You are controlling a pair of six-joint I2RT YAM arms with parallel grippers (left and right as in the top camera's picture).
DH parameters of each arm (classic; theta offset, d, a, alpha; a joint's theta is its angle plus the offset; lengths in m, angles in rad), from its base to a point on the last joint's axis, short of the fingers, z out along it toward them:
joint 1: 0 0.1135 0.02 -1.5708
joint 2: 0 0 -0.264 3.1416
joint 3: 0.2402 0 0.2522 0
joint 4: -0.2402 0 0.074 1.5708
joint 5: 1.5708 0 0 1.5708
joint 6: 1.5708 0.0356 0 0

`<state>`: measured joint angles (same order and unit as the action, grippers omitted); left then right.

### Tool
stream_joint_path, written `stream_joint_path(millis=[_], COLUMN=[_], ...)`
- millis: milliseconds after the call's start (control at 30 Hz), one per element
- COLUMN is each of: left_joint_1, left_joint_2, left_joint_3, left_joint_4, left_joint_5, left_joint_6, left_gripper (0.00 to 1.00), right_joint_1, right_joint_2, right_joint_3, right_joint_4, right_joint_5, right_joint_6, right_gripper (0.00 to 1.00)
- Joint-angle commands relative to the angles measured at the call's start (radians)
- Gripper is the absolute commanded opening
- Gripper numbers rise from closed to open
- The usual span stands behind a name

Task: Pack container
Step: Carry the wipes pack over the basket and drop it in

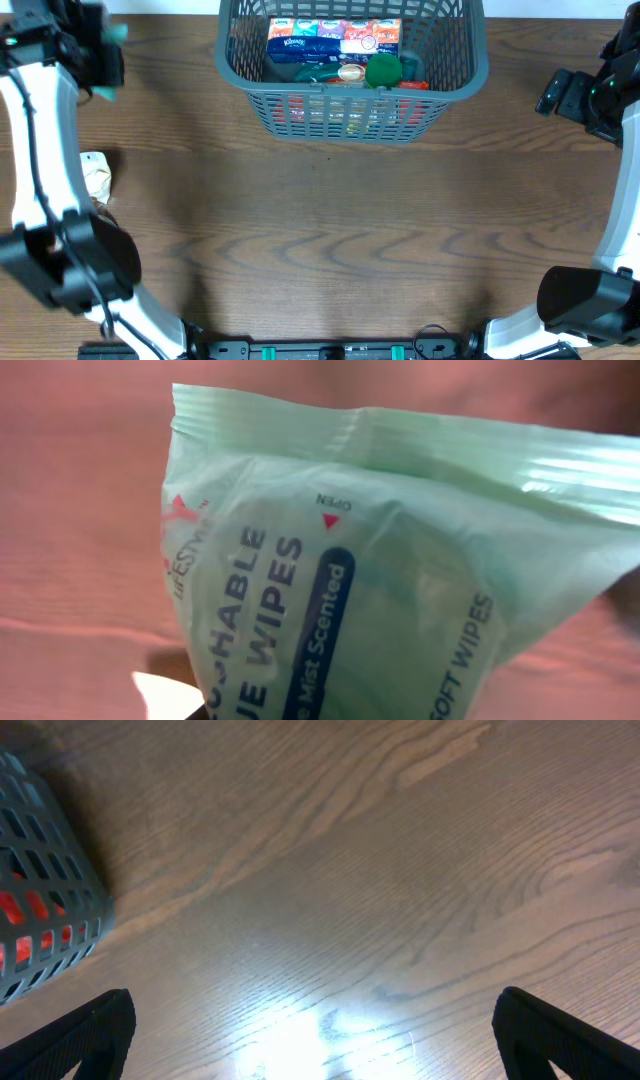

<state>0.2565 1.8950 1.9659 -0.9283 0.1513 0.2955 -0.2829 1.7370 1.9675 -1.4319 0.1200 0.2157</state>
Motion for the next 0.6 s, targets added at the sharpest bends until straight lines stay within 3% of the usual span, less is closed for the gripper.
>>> stream_joint_path(millis=[0,233,333,567], left_joint_1=[-0.089,-0.370,-0.465,-0.557], left_joint_2=[-0.088,-0.147,-0.133,-0.043], left_joint_3=[0.058,0.099,0.099,0.098], left_joint_4=[-0.014,0.013,0.060,0.173], left_joint_5=[0.059,0.074,0.074,0.074], left_joint_6=[0.095,0.457,0.558,0.610], left_gripper=[0.06,0.06,0.06,0.06], right_joint_1=[-0.004,-0.004,-0.004,-0.004], right_joint_2=[0.005,0.005,0.005,0.005], right_joint_3=[-0.002,-0.002,-0.002,-0.002], right_joint_4=[-0.002,-0.002,-0.004,-0.020], right_joint_5=[-0.005,-0.005,-0.005,-0.005], right_joint_6=[-0.015,-0.015,-0.015,-0.015], right_gripper=[0.99,0.99,0.99,0.99])
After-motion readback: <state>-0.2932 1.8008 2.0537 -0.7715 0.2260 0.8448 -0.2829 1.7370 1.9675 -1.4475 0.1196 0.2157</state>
